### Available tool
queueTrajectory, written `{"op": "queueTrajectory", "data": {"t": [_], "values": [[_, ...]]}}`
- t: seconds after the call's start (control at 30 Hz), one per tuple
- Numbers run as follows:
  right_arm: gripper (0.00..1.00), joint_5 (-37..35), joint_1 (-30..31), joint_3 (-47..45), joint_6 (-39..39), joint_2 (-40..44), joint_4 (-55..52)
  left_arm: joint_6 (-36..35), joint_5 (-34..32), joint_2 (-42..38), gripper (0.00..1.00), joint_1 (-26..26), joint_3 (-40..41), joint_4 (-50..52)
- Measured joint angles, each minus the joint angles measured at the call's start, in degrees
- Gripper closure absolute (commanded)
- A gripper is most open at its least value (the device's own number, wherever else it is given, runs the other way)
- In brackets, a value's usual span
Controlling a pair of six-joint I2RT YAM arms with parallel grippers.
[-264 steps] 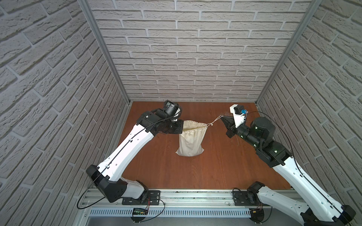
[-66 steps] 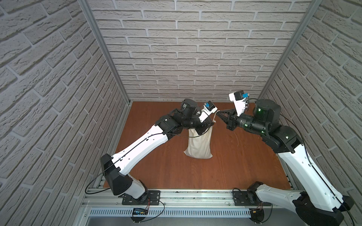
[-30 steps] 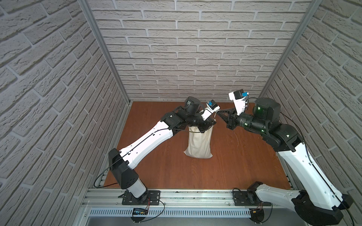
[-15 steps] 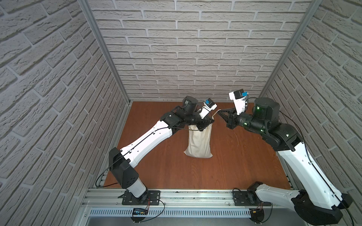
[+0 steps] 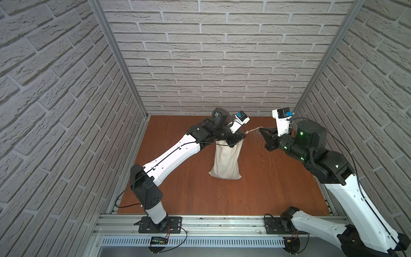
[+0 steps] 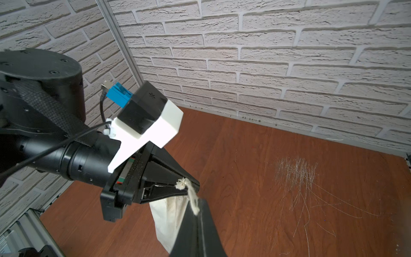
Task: Close the soil bag
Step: Frap the soil bag at the center of the board.
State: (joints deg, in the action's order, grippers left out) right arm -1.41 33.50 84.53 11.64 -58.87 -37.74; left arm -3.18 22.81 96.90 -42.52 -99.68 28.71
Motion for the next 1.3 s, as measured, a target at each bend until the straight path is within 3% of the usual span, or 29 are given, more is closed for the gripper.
{"op": "queueTrajectory", "data": {"t": [0.27, 0.63, 0.93, 1.2, 1.23, 1.3], "values": [[0.97, 3.3, 0.0, 6.6, -0.1, -3.9, -0.9, -0.4, -4.0, 1.2, 0.9, -0.7, -1.9, 2.0], [0.97, 3.4, 0.0, 7.2, -0.5, -4.0, -1.2, -0.4, -10.3, 1.4, 0.9, -0.7, -2.6, 4.6], [0.97, 3.1, 0.0, 12.0, -1.2, -0.4, 6.2, -0.4, -17.1, 5.2, 0.9, 0.4, -2.1, 14.1], [0.97, 2.6, 0.0, 11.1, -1.1, 1.4, 8.1, -0.4, -18.1, 5.3, 0.96, 0.5, -2.0, 15.7], [0.96, 2.4, 0.0, 9.3, -1.0, 2.0, 8.2, -0.4, -18.0, 5.3, 0.96, 0.5, -1.9, 15.7], [0.84, 1.9, 0.0, 5.1, -0.5, 3.0, 7.7, -0.4, -17.8, 5.2, 0.97, 0.5, -1.7, 15.7]]}}
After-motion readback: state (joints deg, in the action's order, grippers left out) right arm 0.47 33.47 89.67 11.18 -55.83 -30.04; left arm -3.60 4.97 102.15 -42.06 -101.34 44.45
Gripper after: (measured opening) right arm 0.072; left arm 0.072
